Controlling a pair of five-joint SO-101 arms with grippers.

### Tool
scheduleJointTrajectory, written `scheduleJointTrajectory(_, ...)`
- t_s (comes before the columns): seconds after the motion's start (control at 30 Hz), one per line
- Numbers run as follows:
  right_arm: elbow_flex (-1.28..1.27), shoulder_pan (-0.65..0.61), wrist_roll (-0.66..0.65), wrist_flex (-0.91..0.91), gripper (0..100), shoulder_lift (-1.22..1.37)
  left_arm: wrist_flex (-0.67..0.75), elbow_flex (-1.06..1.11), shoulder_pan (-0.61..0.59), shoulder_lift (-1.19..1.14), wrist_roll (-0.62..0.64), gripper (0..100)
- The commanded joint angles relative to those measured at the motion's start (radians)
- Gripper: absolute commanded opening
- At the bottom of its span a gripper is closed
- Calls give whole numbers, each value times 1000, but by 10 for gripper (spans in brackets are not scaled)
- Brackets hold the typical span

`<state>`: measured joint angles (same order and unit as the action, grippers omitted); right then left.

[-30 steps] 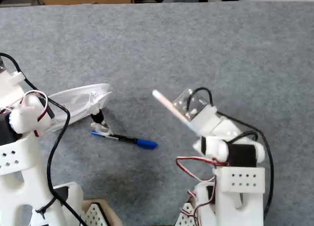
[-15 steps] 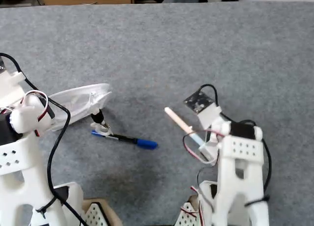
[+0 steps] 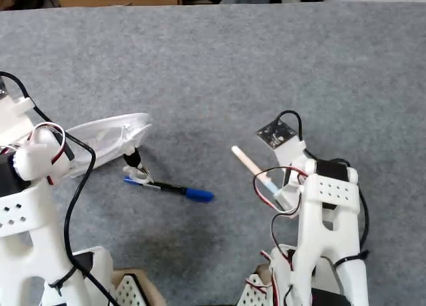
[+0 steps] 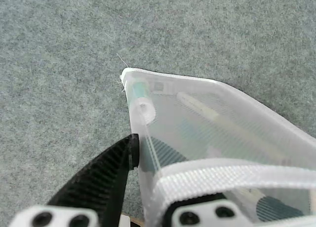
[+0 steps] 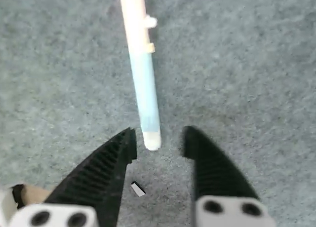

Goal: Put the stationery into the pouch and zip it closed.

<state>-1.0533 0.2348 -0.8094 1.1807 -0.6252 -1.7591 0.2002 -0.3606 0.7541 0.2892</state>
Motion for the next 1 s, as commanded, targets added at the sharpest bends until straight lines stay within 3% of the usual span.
scheduleJointTrajectory(0.0, 7, 3, -11, -11, 251, 1, 2, -13, 12, 15, -8, 29)
scheduleJointTrajectory(0.2, 51, -25, -6, -5, 251, -5, 2, -13, 12, 15, -8, 29)
scheduleJointTrajectory(0.53, 308, -414, 124, -21, 251, 114, 2, -13, 12, 15, -8, 29)
scheduleJointTrajectory(0.77, 492, -427, 137, -61, 251, 483, 2, -13, 12, 15, -8, 29)
scheduleJointTrajectory(0.97, 529, -431, 135, -144, 250, 604, 2, -13, 12, 15, -8, 29)
